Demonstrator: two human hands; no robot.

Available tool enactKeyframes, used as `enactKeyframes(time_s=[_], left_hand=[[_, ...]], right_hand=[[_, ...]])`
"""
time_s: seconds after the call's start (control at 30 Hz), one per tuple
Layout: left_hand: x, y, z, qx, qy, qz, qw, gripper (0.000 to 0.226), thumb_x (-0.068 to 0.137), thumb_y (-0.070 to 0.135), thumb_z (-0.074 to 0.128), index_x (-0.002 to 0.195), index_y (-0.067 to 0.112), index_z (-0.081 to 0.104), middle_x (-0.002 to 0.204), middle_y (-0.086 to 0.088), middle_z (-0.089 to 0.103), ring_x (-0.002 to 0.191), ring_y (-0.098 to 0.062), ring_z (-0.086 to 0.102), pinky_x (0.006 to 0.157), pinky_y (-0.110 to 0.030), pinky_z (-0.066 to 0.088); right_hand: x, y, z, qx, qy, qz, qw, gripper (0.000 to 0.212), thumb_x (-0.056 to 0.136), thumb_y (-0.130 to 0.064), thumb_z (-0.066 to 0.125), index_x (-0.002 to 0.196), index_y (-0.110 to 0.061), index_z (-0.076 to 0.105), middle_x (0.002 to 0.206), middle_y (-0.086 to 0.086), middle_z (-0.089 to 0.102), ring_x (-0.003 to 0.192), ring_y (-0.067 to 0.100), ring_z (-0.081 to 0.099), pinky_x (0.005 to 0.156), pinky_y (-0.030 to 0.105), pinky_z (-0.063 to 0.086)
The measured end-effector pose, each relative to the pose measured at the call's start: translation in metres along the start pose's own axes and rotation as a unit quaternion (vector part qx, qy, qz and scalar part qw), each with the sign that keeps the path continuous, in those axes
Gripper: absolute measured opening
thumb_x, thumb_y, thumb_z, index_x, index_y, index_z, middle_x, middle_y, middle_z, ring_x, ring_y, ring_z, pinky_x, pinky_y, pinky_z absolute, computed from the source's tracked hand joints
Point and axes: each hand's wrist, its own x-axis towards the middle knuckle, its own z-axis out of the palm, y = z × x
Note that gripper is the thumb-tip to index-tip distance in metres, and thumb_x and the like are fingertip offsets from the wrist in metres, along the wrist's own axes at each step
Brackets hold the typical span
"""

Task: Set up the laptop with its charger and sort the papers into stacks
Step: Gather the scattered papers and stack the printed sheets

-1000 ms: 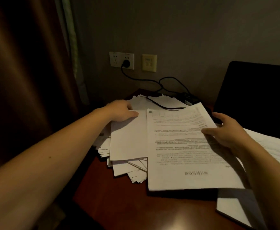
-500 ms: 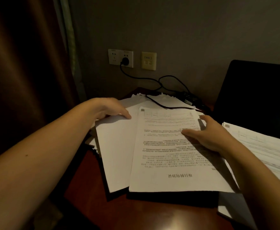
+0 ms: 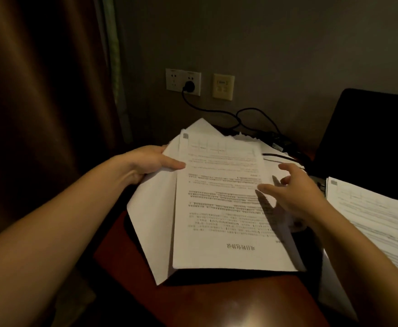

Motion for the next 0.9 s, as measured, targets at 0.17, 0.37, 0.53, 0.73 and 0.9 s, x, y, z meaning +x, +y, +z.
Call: enactKeyframes(time_s=[0.17, 0.37, 0.53, 0.73, 0.9], left_hand=[[-0.01, -0.011, -0.005, -0.092, 0.05, 0.033, 0.994, 0.036, 0.092, 0.013, 0.069, 0.128, 0.018, 0.065, 0.113, -0.01, 0.075, 0.102, -0.03, 0.073, 0.094, -0.05, 0.056], [-0.014, -0.019, 0.003, 0.058, 0.143, -0.031, 0.988, 0.027, 0.089, 0.019, 0.075, 0.115, 0.019, 0.07, 0.094, -0.003, 0.077, 0.081, -0.019, 0.075, 0.066, -0.029, 0.057], [-0.016, -0.017, 0.01, 0.283, 0.265, 0.016, 0.922, 0.041, 0.082, 0.033, 0.08, 0.11, 0.022, 0.053, 0.097, 0.007, 0.056, 0.087, -0.015, 0.058, 0.067, -0.028, 0.046], [-0.014, -0.01, 0.009, 0.117, 0.163, -0.001, 0.98, 0.041, 0.077, 0.016, 0.086, 0.108, 0.021, 0.061, 0.095, 0.002, 0.07, 0.084, -0.016, 0.069, 0.064, -0.028, 0.054], [-0.014, -0.014, 0.002, -0.018, 0.107, 0.011, 0.994, 0.042, 0.078, 0.005, 0.082, 0.119, 0.011, 0.071, 0.102, -0.008, 0.078, 0.091, -0.028, 0.076, 0.088, -0.045, 0.059]], right_hand=[[-0.007, -0.008, -0.001, -0.056, -0.025, 0.03, 0.998, 0.075, 0.081, -0.054, 0.073, 0.136, -0.013, 0.042, 0.126, 0.009, 0.061, 0.097, 0.024, 0.06, 0.071, 0.033, 0.048], [-0.007, -0.009, -0.002, -0.161, -0.064, 0.027, 0.984, 0.049, 0.084, -0.054, 0.069, 0.093, -0.007, 0.062, 0.091, 0.014, 0.066, 0.068, 0.017, 0.058, 0.084, 0.044, 0.056], [-0.01, -0.011, -0.005, -0.152, -0.096, 0.032, 0.983, 0.047, 0.086, -0.053, 0.067, 0.082, -0.007, 0.063, 0.074, 0.007, 0.064, 0.061, 0.014, 0.056, 0.049, 0.024, 0.042], [-0.01, -0.012, 0.0, -0.06, -0.112, 0.013, 0.992, 0.038, 0.087, -0.041, 0.072, 0.087, -0.003, 0.068, 0.072, 0.012, 0.066, 0.06, 0.019, 0.059, 0.054, 0.028, 0.049], [-0.01, -0.011, -0.001, 0.073, -0.12, 0.037, 0.989, 0.028, 0.084, -0.032, 0.077, 0.098, -0.017, 0.058, 0.08, 0.013, 0.066, 0.069, 0.024, 0.067, 0.062, 0.035, 0.06]])
